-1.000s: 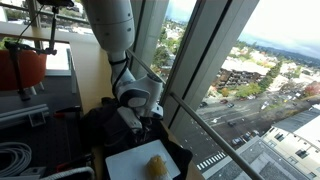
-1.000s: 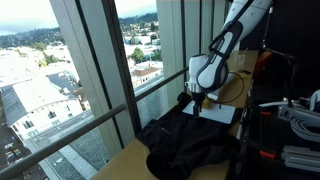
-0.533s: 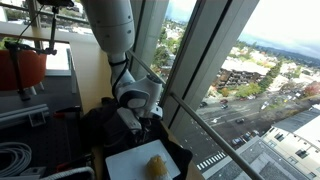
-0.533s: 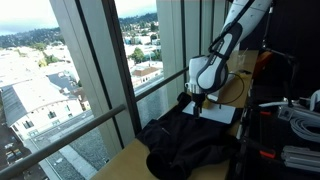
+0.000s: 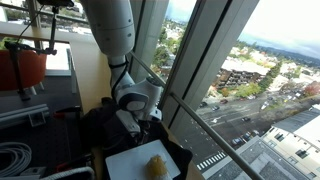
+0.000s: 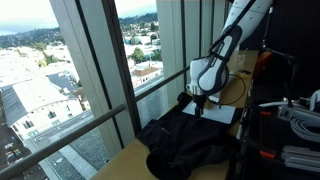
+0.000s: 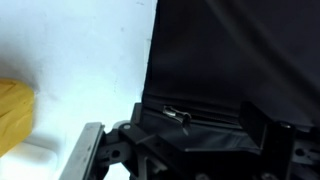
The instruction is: Zip closed the black jersey
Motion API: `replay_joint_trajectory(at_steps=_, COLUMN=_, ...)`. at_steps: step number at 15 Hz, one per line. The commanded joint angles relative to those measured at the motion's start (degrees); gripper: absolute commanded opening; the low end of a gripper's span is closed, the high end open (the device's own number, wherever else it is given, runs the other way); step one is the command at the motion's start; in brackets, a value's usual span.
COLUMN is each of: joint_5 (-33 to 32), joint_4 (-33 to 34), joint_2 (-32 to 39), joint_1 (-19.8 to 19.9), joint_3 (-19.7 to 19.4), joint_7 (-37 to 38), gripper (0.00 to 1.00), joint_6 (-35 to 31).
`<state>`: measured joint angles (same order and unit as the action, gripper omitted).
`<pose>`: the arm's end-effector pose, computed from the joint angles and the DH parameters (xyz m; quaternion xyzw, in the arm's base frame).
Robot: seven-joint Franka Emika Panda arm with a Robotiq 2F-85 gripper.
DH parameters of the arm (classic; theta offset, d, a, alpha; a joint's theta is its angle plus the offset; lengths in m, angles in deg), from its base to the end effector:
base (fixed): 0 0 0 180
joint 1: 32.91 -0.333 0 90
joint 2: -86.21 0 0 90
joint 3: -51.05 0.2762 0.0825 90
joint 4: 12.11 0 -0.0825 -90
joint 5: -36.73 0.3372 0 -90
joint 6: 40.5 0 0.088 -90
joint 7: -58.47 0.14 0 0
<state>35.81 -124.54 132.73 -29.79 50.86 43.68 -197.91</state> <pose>0.5386 -0.0309 0.0358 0.9941 0.1079 -0.0139 0.0020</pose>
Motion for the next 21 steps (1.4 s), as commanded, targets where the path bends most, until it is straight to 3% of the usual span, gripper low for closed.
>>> replay_joint_trajectory(at_steps=1, joint_5=-1.9, joint_4=1.0, joint_2=0.6, joint_1=0.3, joint_3=-0.3, joint_7=1.5, gripper=0.71, joint_6=-0.2)
replay_joint_trajectory(at_steps=2, joint_5=-1.9, joint_4=1.2, joint_2=0.7, joint_1=0.2, joint_3=-0.4, joint_7=1.5, gripper=0.71, joint_6=-0.1)
replay_joint_trajectory(at_steps=11, joint_5=-3.2, joint_4=3.8, joint_2=1.8, joint_1=-0.6, joint_3=-1.3, joint_7=1.7, gripper=0.03, joint_6=0.2)
replay_joint_trajectory(at_steps=21, joint_5=-4.4, joint_4=3.7, joint_2=1.7, joint_1=-2.8, joint_3=-1.5, joint_7=3.6, gripper=0.02, joint_6=0.7)
